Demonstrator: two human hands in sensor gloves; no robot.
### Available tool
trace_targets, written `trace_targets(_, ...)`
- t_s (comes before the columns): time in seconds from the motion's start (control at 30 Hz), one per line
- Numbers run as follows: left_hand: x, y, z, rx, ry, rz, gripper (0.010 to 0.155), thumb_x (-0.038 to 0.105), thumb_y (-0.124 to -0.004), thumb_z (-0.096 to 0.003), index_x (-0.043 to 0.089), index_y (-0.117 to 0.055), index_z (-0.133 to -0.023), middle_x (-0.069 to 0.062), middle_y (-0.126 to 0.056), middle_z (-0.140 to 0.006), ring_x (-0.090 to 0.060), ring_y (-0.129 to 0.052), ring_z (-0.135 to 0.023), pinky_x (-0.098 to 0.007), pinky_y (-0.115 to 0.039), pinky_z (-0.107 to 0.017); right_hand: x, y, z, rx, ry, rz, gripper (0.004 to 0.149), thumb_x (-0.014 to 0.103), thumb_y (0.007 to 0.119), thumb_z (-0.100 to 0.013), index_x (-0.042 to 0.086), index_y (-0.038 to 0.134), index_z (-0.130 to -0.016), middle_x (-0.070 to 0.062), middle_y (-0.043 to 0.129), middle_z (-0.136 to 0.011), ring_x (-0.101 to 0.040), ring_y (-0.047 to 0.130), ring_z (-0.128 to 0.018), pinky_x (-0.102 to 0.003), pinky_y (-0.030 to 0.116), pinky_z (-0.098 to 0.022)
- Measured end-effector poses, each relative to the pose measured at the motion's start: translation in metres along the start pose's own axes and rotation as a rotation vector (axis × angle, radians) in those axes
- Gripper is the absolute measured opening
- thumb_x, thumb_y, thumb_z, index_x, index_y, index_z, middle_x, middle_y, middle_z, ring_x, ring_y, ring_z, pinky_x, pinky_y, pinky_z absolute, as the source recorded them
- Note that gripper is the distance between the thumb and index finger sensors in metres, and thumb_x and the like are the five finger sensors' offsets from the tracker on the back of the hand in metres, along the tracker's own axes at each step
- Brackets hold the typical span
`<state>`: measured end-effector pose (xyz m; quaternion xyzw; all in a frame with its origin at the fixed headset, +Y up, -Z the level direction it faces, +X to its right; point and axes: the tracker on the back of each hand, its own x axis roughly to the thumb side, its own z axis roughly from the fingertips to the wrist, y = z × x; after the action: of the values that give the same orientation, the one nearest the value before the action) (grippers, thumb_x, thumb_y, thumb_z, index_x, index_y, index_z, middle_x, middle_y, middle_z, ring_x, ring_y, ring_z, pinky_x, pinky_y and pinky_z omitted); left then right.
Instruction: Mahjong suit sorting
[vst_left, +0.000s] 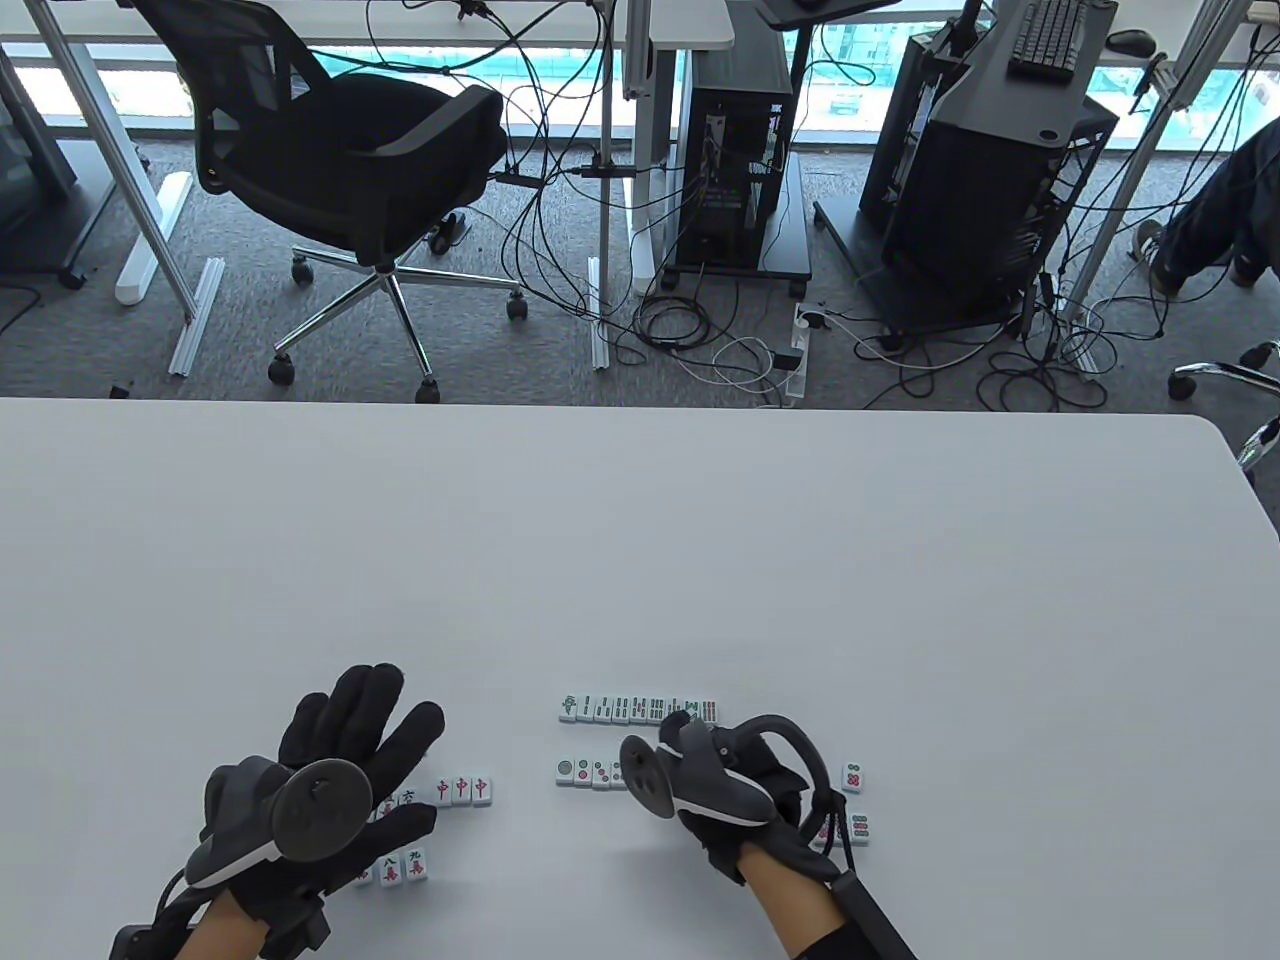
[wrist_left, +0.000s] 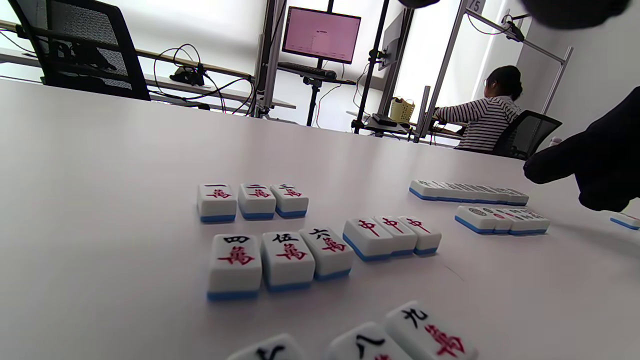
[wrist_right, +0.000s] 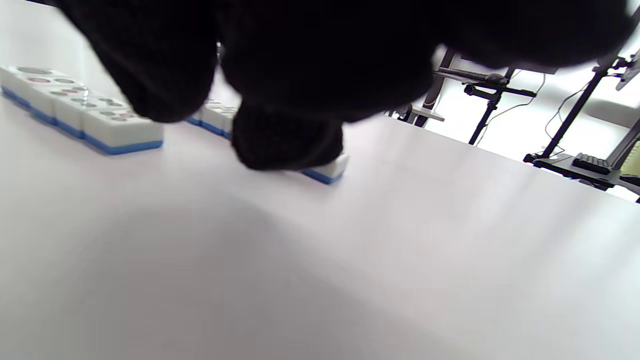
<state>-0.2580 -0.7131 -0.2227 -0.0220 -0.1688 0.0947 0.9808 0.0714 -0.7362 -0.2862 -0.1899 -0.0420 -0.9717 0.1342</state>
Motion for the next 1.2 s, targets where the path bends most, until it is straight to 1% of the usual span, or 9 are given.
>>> trace_targets(0.13, 0.000, 0.000, 0.000, 0.003, -0.001, -0.003, 0.081, 0.071, -0.064, -0.0366, 0.044, -0.034, -0.107, 0.013, 0.002, -0.113, -0.021, -0.005, -0.114, -0.058, -0.019, -0.082, -0.043, 0.002, 0.010, 0.019, 0.134, 0.005, 0.063, 0.038, 0.082, -0.037, 0.012, 0.070, -0.093, -0.003, 0.098, -0.047, -0.011, 0.092, -0.016, -0.030, 0.085, -0.013)
trace_targets(0.23, 0.000, 0.000, 0.000, 0.003, 0.000, -0.003, 0.081, 0.071, -0.064, -0.0366, 0.044, -0.034, -0.107, 0.013, 0.002, -0.113, -0.021, -0.005, -0.114, -0.058, -0.019, -0.082, -0.075, 0.012, 0.020, 0.065, 0.231, -0.001, 0.061, 0.037, 0.082, -0.038, 0.014, 0.070, -0.093, -0.003, 0.098, -0.048, -0.011, 0.092, -0.017, -0.030, 0.085, -0.014)
trace_targets(0.33, 0.000, -0.001, 0.000, 0.002, -0.001, -0.005, 0.081, 0.071, -0.064, -0.0366, 0.044, -0.034, -0.107, 0.013, 0.002, -0.113, -0.021, -0.005, -0.114, -0.058, -0.019, -0.082, -0.097, 0.028, 0.029, 0.154, 0.297, 0.006, 0.059, 0.035, 0.082, -0.038, 0.015, 0.071, -0.093, -0.003, 0.098, -0.048, -0.011, 0.092, -0.017, -0.030, 0.085, -0.014)
trace_targets(0.4, 0.001, -0.001, 0.000, -0.001, -0.002, -0.010, 0.081, 0.071, -0.064, -0.0366, 0.044, -0.034, -0.107, 0.013, 0.002, -0.113, -0.021, -0.005, -0.114, -0.058, -0.019, -0.082, -0.104, 0.037, 0.033, 0.190, 0.311, 0.007, 0.060, 0.034, 0.083, -0.038, 0.015, 0.070, -0.093, -0.003, 0.098, -0.048, -0.011, 0.092, -0.017, -0.030, 0.085, -0.014)
trace_targets(0.53, 0.001, -0.002, 0.000, -0.009, 0.001, -0.013, 0.081, 0.071, -0.064, -0.0366, 0.044, -0.034, -0.107, 0.013, 0.002, -0.113, -0.021, -0.005, -0.114, -0.058, -0.019, -0.082, -0.110, 0.046, 0.036, 0.203, 0.325, -0.004, 0.060, 0.034, 0.083, -0.037, 0.015, 0.070, -0.093, -0.003, 0.098, -0.048, -0.010, 0.092, -0.017, -0.030, 0.086, -0.014)
trace_targets(0.8, 0.001, -0.002, 0.000, -0.013, 0.006, -0.013, 0.081, 0.071, -0.064, -0.0366, 0.044, -0.034, -0.107, 0.013, 0.002, -0.113, -0.021, -0.005, -0.114, -0.058, -0.019, -0.082, -0.106, 0.058, 0.027, 0.254, 0.316, 0.013, 0.061, 0.034, 0.084, -0.037, 0.015, 0.070, -0.093, -0.002, 0.098, -0.048, -0.010, 0.092, -0.017, -0.029, 0.085, -0.014)
trace_targets(0.9, 0.000, -0.003, 0.000, -0.012, 0.006, -0.011, 0.081, 0.071, -0.064, -0.0366, 0.044, -0.034, -0.107, 0.013, 0.002, -0.113, -0.021, -0.005, -0.114, -0.058, -0.019, -0.082, -0.103, 0.060, 0.025, 0.203, 0.299, 0.036, 0.059, 0.033, 0.085, -0.036, 0.012, 0.073, -0.089, -0.001, 0.098, -0.045, -0.009, 0.091, -0.014, -0.029, 0.085, -0.012)
trace_targets(1.07, 0.001, -0.003, 0.000, -0.011, 0.004, -0.012, 0.081, 0.071, -0.064, -0.0366, 0.044, -0.034, -0.107, 0.013, 0.002, -0.113, -0.021, -0.006, -0.114, -0.058, -0.019, -0.082, -0.100, 0.057, 0.024, 0.193, 0.280, 0.018, 0.058, 0.034, 0.087, -0.034, 0.010, 0.078, -0.086, -0.002, 0.099, -0.042, -0.009, 0.091, -0.012, -0.029, 0.084, -0.010)
trace_targets(1.2, 0.000, -0.003, -0.001, -0.010, 0.004, -0.009, 0.081, 0.071, -0.064, -0.0366, 0.044, -0.034, -0.107, 0.013, 0.002, -0.113, -0.021, -0.005, -0.114, -0.058, -0.019, -0.082, -0.085, 0.044, 0.022, 0.102, 0.250, -0.003, 0.058, 0.035, 0.087, -0.034, 0.007, 0.079, -0.084, -0.002, 0.099, -0.041, -0.009, 0.090, -0.011, -0.028, 0.084, -0.009)
